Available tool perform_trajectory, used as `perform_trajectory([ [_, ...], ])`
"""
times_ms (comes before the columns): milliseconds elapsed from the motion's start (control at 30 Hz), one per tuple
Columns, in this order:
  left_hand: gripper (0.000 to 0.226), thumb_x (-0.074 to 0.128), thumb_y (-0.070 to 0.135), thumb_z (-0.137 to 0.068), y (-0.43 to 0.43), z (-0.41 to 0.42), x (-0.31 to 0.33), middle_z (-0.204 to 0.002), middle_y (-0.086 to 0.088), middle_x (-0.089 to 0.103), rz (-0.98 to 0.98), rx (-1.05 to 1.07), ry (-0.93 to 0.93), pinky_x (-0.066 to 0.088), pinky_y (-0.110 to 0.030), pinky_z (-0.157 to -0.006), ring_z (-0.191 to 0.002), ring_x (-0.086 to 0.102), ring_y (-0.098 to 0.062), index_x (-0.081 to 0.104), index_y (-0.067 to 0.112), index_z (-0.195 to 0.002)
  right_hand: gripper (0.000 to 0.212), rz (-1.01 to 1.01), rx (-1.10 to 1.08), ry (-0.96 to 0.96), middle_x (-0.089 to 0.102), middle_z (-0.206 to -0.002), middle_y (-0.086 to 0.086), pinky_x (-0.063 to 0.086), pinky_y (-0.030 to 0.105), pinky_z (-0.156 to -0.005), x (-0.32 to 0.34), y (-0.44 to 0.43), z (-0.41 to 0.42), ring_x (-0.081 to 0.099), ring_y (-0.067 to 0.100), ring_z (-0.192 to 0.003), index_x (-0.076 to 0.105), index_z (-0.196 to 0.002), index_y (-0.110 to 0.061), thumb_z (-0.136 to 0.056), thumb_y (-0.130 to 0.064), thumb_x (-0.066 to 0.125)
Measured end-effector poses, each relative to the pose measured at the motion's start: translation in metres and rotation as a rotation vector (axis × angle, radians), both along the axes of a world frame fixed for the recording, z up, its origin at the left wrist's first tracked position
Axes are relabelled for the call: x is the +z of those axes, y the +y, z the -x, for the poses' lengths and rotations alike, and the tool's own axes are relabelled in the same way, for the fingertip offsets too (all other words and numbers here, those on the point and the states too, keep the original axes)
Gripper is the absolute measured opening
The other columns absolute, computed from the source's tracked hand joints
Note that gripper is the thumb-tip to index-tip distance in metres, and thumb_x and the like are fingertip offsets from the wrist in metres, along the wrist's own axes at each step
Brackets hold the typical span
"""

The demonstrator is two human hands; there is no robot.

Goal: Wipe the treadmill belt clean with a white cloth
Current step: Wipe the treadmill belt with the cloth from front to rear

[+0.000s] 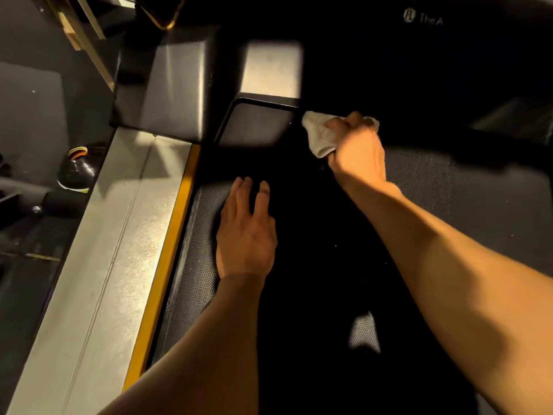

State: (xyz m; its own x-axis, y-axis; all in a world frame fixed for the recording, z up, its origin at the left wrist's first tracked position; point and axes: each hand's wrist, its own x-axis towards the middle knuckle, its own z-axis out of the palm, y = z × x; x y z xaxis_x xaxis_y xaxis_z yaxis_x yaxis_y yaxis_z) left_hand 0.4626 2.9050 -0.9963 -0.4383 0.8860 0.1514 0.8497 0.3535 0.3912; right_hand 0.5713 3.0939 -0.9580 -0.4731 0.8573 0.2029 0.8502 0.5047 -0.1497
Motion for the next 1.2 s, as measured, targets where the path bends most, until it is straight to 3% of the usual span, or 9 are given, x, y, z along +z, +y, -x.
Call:
perform_trajectory([
  [167, 0.051, 0.054, 0.015, -0.090, -0.002, 0.000, 0.000, -0.145, -0.021, 0.039, 0.008, -0.009, 0.005, 0.038, -0.044, -0.104, -0.139, 0.032, -0.037, 0.046, 0.019, -0.140, 0.045, 0.067, 0.223, 0.017, 0.061, -0.106, 0.018, 0.047, 0.041, -0.071, -0.002, -0.034, -0.004, 0.056, 0.041, -0.098, 0.065, -0.117, -0.016, -0.072, -0.014, 0.065],
  [333, 0.052, 0.056, 0.012, -0.089, -0.001, 0.000, 0.000, -0.144, -0.020, 0.040, 0.010, -0.012, 0.027, 0.036, -0.042, -0.105, -0.139, 0.033, -0.035, 0.048, 0.018, -0.140, 0.039, -0.010, -0.116, 0.042, 0.062, -0.110, 0.018, 0.046, 0.046, -0.078, -0.002, 0.002, -0.026, 0.056, 0.043, -0.100, 0.064, -0.117, -0.018, -0.081, -0.010, 0.051],
  [533, 0.053, 0.058, 0.009, -0.087, -0.002, -0.001, -0.004, -0.145, -0.019, 0.041, -0.016, 0.013, 0.021, 0.034, -0.042, -0.107, -0.140, 0.033, -0.033, 0.050, 0.021, -0.138, 0.033, 0.052, 0.142, 0.041, 0.056, -0.102, 0.011, 0.047, 0.041, -0.075, -0.008, -0.023, -0.036, 0.051, 0.034, -0.094, 0.063, -0.116, -0.017, -0.086, -0.010, 0.051],
  [633, 0.053, 0.056, 0.009, -0.089, -0.002, -0.004, 0.001, -0.149, -0.017, 0.036, -0.019, 0.022, -0.015, 0.030, -0.040, -0.107, -0.141, 0.030, -0.032, 0.049, 0.025, -0.139, 0.029, -0.019, 0.047, -0.009, 0.058, -0.106, 0.014, 0.050, 0.043, -0.077, -0.004, 0.002, -0.052, 0.052, 0.038, -0.102, 0.064, -0.113, -0.019, -0.086, -0.013, 0.055],
  [733, 0.052, 0.049, 0.016, -0.092, -0.001, -0.004, 0.006, -0.155, -0.004, 0.028, -0.032, 0.100, -0.184, 0.032, -0.036, -0.105, -0.142, 0.024, -0.021, 0.045, 0.033, -0.141, 0.030, -0.036, -0.117, 0.033, 0.057, -0.109, 0.015, 0.047, 0.041, -0.078, -0.005, 0.002, -0.059, 0.050, 0.039, -0.105, 0.064, -0.114, -0.016, -0.086, -0.008, 0.053],
  [867, 0.050, 0.043, 0.037, -0.094, 0.003, -0.004, 0.007, -0.155, 0.011, 0.028, -0.050, 0.147, -0.265, 0.023, -0.028, -0.105, -0.141, 0.024, -0.011, 0.038, 0.036, -0.144, 0.046, 0.013, 0.105, 0.016, 0.052, -0.102, 0.009, 0.047, 0.038, -0.072, -0.007, -0.025, -0.066, 0.048, 0.031, -0.095, 0.059, -0.121, -0.011, -0.079, 0.006, 0.049],
  [967, 0.052, 0.044, 0.040, -0.093, 0.004, -0.004, 0.005, -0.154, 0.016, 0.026, -0.021, 0.101, -0.227, 0.018, -0.023, -0.099, -0.140, 0.022, -0.006, 0.035, 0.038, -0.144, 0.040, 0.002, -0.019, -0.067, 0.053, -0.112, 0.017, 0.047, 0.042, -0.078, 0.003, -0.001, -0.081, 0.048, 0.039, -0.106, 0.059, -0.122, -0.010, -0.084, 0.000, 0.051],
  [1133, 0.052, 0.038, 0.028, -0.095, -0.002, -0.004, 0.008, -0.156, -0.004, 0.024, 0.011, 0.048, -0.121, 0.025, -0.038, -0.112, -0.143, 0.020, -0.025, 0.037, 0.031, -0.146, 0.041, 0.022, 0.109, -0.068, 0.050, -0.110, 0.015, 0.049, 0.045, -0.076, 0.000, -0.028, -0.075, 0.047, 0.034, -0.098, 0.057, -0.121, -0.006, -0.083, 0.006, 0.048],
  [1200, 0.054, 0.044, 0.020, -0.093, -0.001, -0.006, 0.012, -0.156, -0.001, 0.023, 0.023, 0.094, -0.246, 0.025, -0.038, -0.111, -0.143, 0.019, -0.023, 0.038, 0.036, -0.144, 0.030, 0.056, 0.087, -0.012, 0.052, -0.106, 0.012, 0.046, 0.041, -0.077, 0.001, -0.024, -0.086, 0.048, 0.030, -0.096, 0.063, -0.111, -0.016, -0.086, -0.002, 0.051],
])
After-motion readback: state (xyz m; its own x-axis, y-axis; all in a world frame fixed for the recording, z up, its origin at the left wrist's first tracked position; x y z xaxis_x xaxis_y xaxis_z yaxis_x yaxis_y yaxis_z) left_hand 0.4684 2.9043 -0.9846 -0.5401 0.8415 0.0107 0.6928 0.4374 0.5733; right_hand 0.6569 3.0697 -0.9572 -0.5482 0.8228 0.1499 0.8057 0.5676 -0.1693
